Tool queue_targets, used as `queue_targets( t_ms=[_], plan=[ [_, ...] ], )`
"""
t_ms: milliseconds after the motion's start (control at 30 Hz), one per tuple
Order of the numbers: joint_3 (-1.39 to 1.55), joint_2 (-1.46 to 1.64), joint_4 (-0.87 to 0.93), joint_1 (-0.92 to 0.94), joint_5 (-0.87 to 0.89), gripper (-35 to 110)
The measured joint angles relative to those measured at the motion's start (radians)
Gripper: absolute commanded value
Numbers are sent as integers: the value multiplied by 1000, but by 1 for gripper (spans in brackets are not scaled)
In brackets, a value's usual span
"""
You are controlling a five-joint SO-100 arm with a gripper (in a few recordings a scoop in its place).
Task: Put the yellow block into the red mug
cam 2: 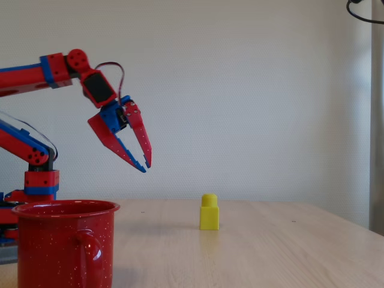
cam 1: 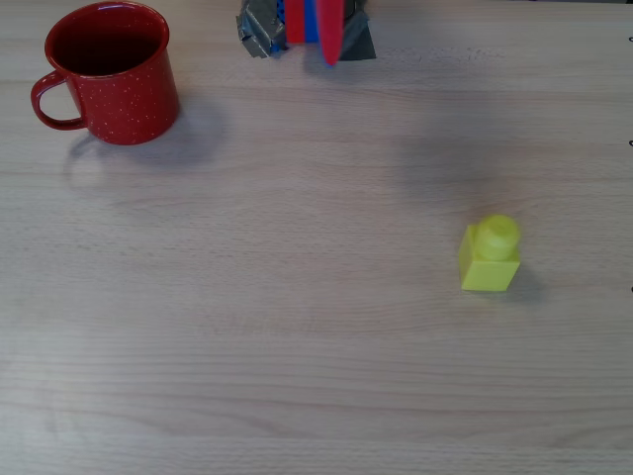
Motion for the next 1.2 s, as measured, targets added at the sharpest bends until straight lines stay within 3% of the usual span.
queue_targets(
  t_ms=[367,633,933,1200],
  plan=[
    [-261,-328,21,-132,193,0],
    [-630,-621,175,-250,367,0],
    [-979,-968,347,-256,459,0],
    [-1031,-1135,321,-255,448,0]
  ],
)
